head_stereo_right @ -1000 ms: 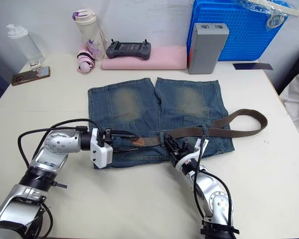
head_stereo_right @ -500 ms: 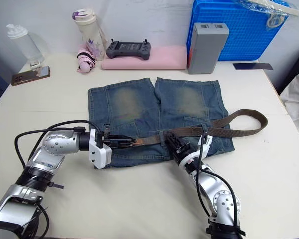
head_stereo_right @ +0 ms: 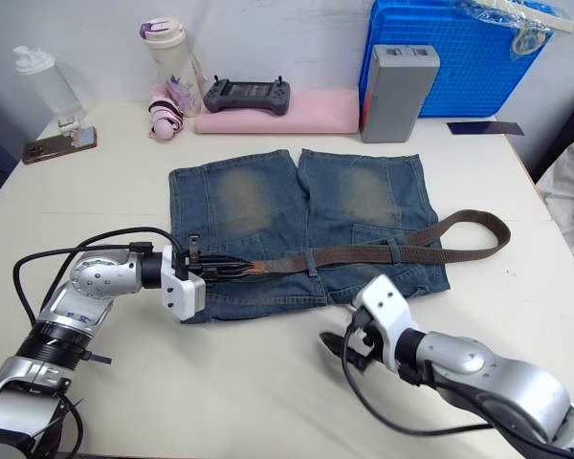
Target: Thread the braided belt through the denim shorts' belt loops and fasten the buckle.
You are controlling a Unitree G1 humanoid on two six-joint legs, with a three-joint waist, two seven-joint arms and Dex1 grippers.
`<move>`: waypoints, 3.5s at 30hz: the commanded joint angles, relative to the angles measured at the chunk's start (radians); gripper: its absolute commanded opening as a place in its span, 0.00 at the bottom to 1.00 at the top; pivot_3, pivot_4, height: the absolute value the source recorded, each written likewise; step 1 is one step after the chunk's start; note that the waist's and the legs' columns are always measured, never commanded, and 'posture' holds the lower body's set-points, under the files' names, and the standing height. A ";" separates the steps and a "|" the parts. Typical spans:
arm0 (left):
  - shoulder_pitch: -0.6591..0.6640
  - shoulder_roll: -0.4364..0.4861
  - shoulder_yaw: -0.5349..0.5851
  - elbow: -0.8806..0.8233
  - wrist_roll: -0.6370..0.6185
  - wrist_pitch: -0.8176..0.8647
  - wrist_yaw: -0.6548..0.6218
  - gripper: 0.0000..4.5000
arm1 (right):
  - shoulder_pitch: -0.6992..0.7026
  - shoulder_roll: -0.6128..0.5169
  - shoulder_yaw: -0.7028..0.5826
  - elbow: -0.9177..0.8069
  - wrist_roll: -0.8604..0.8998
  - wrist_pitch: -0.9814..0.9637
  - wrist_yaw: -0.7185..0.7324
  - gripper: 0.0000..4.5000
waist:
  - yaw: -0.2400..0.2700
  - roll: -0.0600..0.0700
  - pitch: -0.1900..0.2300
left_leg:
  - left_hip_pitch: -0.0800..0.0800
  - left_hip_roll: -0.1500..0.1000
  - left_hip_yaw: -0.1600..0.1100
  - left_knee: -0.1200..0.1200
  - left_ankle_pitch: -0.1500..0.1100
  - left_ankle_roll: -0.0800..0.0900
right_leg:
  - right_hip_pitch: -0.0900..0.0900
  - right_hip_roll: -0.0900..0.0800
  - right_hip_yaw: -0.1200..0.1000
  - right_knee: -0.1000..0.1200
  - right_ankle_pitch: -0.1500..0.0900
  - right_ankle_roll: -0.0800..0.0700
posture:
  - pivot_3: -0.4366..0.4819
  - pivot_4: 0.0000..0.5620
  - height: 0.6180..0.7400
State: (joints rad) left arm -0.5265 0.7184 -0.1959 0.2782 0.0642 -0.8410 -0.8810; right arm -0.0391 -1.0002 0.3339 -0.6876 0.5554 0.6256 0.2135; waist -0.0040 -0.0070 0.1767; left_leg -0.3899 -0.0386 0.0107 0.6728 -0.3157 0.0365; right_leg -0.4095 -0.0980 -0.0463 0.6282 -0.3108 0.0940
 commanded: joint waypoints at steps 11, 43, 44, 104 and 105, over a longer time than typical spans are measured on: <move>0.035 0.021 0.031 -0.072 -0.023 0.039 0.030 0.00 | -0.090 0.092 0.101 0.191 -0.621 -0.159 0.069 0.99 | 0.005 -0.001 -0.001 | 0.001 0.000 -0.001 0.007 -0.001 -0.001 | 0.002 -0.001 -0.001 0.001 0.000 0.000 | 0.48 0.27 0.87; 0.000 -0.015 0.019 -0.030 0.014 0.030 0.075 0.00 | -0.006 0.163 -0.108 0.084 -0.772 -0.107 0.336 0.37 | 0.025 -0.002 -0.001 | -0.001 0.000 -0.001 0.008 -0.003 0.001 | 0.003 0.000 -0.002 0.002 0.000 0.001 | 0.48 0.27 0.87; 0.003 -0.014 0.019 -0.033 0.014 0.031 0.076 0.00 | -0.019 0.185 -0.110 0.095 -0.763 -0.088 0.335 0.37 | 0.025 -0.002 -0.001 | -0.001 0.000 -0.001 0.008 -0.003 0.001 | 0.003 0.000 -0.002 0.002 0.000 0.001 | 0.48 0.27 0.87; 0.302 0.039 0.139 -0.307 0.016 -0.093 0.220 0.00 | -0.084 0.764 -0.352 0.205 1.417 0.185 -0.666 0.98 | -0.004 0.000 -0.001 | 0.000 0.001 0.000 0.008 -0.007 0.003 | 0.004 -0.003 -0.004 0.000 0.001 0.001 | 0.48 0.27 0.87; 0.305 0.040 0.139 -0.313 0.016 -0.089 0.221 0.00 | -0.089 0.804 -0.350 0.203 1.417 0.158 -0.715 0.98 | -0.003 0.000 -0.001 | 0.000 0.001 0.000 0.008 -0.007 0.003 | 0.004 -0.003 -0.004 0.001 0.001 0.001 | 0.48 0.27 0.87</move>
State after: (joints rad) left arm -0.2295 0.7472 -0.0775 0.0040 0.0842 -0.9284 -0.6766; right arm -0.1137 -0.2298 -0.0050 -0.4592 1.9404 0.8559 -0.4123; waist -0.0070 -0.0074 0.1753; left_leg -0.3890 -0.0376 0.0110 0.6809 -0.3224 0.0393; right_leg -0.4054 -0.1007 -0.0498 0.6296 -0.3101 0.0950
